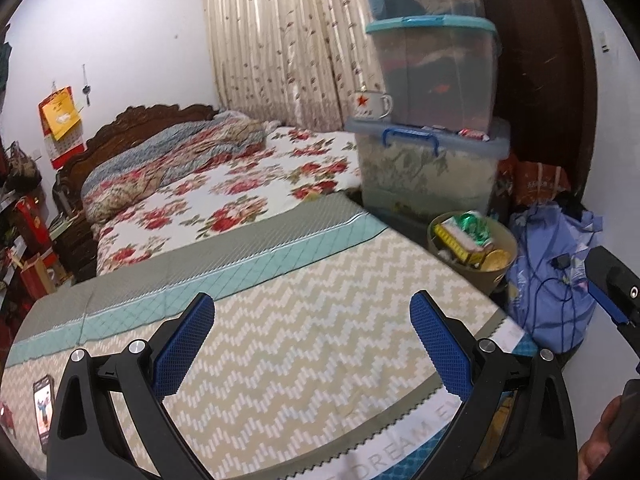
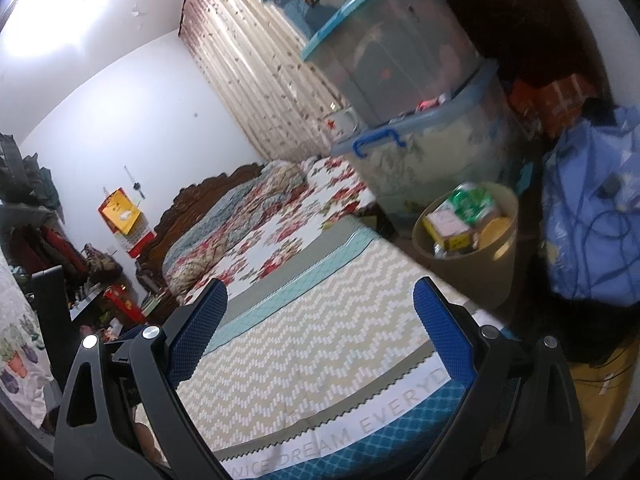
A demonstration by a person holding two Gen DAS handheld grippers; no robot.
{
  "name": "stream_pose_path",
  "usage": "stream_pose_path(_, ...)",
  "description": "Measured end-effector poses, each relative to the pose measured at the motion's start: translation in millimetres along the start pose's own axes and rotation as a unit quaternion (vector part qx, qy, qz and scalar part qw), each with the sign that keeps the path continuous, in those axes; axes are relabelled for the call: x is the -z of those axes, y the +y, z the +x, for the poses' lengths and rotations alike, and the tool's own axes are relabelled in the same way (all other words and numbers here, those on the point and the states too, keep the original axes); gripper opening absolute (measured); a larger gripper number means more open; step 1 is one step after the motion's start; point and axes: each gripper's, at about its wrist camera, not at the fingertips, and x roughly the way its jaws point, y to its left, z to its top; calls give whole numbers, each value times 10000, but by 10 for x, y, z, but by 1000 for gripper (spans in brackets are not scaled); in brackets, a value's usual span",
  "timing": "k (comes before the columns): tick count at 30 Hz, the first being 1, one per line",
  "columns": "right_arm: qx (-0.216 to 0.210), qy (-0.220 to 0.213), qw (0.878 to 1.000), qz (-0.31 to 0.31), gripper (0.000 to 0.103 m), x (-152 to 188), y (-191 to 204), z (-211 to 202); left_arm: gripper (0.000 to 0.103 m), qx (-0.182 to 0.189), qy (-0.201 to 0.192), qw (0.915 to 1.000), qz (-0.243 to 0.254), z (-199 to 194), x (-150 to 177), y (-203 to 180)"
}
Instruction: Collect trash
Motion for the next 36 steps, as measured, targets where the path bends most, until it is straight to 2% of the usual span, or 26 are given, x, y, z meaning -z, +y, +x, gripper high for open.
stream_pose_path(4, 80, -139, 9999, 59, 93, -92, -67, -95, 94, 182, -158, 9997, 91, -62, -102, -108)
stream_pose_path(11, 42, -315, 9994, -106, 95, -208, -8, -173, 94, 282, -360, 9989, 122, -164, -231, -131)
stream_pose_path(14, 42, -368, 9988, -313, 99, -213, 101, -202, 94, 252, -443, 9987, 48, -232, -279, -68)
stream_pose_path(22, -74, -361, 9975, -602, 99, -169, 338, -206, 94, 167, -562, 9983, -66, -335, -317, 33)
stream_pose_path(36, -131, -368, 9978, -527, 99, -196, 435, -212, 94, 119, -580, 9981, -163, -415, -297, 74)
